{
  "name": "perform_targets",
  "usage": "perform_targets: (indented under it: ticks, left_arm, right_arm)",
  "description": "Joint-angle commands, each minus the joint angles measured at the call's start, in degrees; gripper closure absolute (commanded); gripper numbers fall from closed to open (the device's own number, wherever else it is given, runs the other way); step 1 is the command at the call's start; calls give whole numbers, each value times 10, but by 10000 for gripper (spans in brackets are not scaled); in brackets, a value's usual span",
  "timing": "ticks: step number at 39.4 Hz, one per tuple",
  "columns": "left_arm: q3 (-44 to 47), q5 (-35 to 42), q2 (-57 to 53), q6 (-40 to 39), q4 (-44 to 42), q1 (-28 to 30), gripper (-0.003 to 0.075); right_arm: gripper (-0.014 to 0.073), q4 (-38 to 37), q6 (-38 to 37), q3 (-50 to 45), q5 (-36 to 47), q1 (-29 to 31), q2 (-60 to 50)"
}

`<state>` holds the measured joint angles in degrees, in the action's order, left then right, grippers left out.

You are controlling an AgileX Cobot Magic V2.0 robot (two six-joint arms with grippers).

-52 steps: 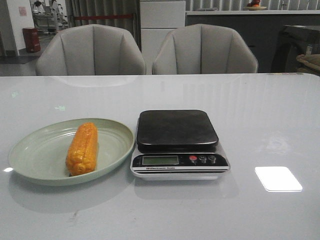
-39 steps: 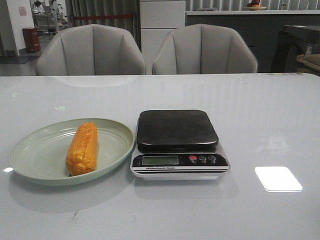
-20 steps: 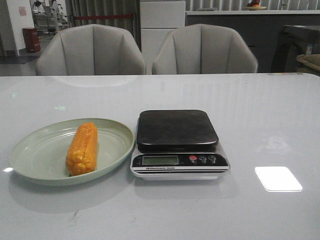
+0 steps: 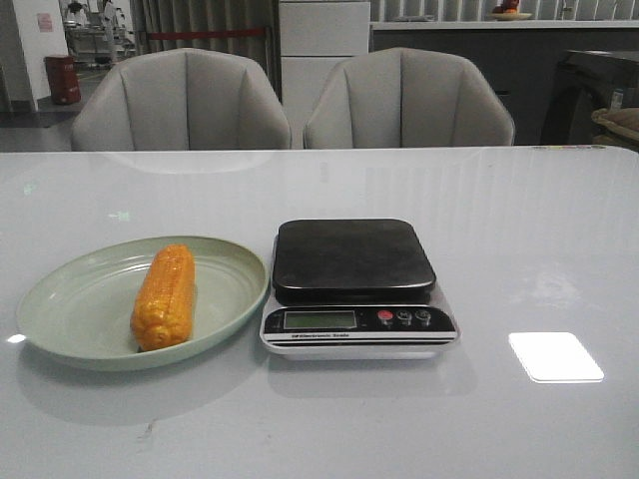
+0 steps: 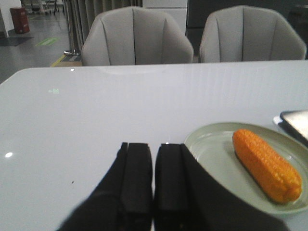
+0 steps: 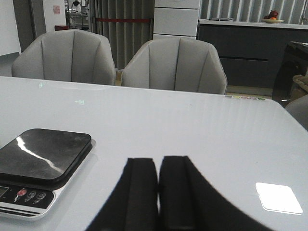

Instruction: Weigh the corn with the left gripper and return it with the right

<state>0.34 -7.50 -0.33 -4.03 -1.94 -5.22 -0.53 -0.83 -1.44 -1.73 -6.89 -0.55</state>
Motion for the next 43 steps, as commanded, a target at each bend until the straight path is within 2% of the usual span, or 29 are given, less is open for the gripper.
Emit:
perform_targets:
  ticks: [1, 4, 8, 14, 22, 26, 43]
  left_arm:
    - [19, 109, -12, 0, 19, 1, 606]
    - [11, 183, -12, 0, 19, 1, 606]
    - [-19, 183, -8, 0, 19, 1, 606]
    - [-111, 68, 30, -1, 19, 1, 606]
    - [-231, -100, 134, 0, 19, 1, 606]
    - [-271, -152, 187, 0, 19, 1, 606]
    - [-279, -127, 298, 0, 16, -6, 606]
  right_arm:
    - [417, -6, -1, -6, 48, 4, -11]
    - [417, -6, -1, -6, 48, 4, -11]
    - [417, -6, -1, -6, 48, 4, -11]
    - [417, -6, -1, -6, 48, 4, -11]
    - [417, -6, -1, -6, 48, 4, -11]
    - [417, -6, -1, -6, 48, 4, -11]
    - [417, -6, -1, -6, 48, 4, -11]
